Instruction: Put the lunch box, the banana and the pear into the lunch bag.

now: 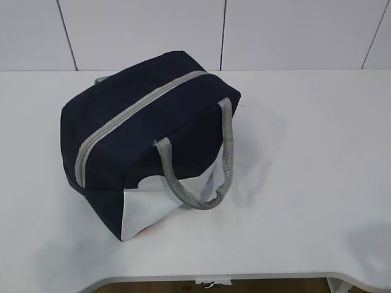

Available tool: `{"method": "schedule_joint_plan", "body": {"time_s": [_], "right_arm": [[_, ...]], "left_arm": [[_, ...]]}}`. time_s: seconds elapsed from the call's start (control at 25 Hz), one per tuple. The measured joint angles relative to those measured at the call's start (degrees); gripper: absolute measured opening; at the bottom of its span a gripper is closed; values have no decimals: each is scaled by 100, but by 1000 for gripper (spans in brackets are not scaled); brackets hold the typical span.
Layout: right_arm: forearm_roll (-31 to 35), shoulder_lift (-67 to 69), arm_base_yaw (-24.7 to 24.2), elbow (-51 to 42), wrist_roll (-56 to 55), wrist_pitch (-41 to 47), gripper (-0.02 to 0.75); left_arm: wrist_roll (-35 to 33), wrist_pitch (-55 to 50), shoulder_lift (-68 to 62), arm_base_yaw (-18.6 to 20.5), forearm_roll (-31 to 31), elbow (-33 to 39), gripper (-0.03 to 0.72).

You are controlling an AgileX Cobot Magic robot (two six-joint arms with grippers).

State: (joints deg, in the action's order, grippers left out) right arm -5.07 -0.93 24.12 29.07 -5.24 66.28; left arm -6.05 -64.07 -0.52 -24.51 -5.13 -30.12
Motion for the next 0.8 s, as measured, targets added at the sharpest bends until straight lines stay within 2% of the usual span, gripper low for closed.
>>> {"method": "schedule_joint_plan", "body": {"time_s": [0.08,0.12,0.16,0.2,0.24,0.32,0.36,0.4,0.52,0.6,0.8], "right_arm": [[0,0,-140,-4,0,-12,354],[0,0,-280,-4,0,-12,354],[0,0,-523,-4,0,-23,354],[0,0,-693,-4,0,-15,354],[0,0,-1075,-4,0,-24,354],[-2,0,-1559,-4,0,-24,354],[-2,0,-1847,-4,0,-27,354],[-12,0,-2022,-4,0,-37,354],[-12,0,-2423,-4,0,-37,354],[-12,0,-2550,-4,0,-37,354],[-12,0,-2558,-4,0,-37,354]], "left_arm": [[0,0,0,15,0,0,307],[0,0,0,228,0,0,307],[0,0,0,310,0,0,307],[0,0,0,555,-10,0,307],[0,0,0,892,-10,0,307],[0,0,0,892,-10,0,307],[0,0,0,1479,-21,0,307],[0,8,0,1793,-21,0,307],[0,8,0,2183,-21,0,307],[0,8,0,2352,-30,0,307],[0,8,0,2395,-43,0,307]]}}
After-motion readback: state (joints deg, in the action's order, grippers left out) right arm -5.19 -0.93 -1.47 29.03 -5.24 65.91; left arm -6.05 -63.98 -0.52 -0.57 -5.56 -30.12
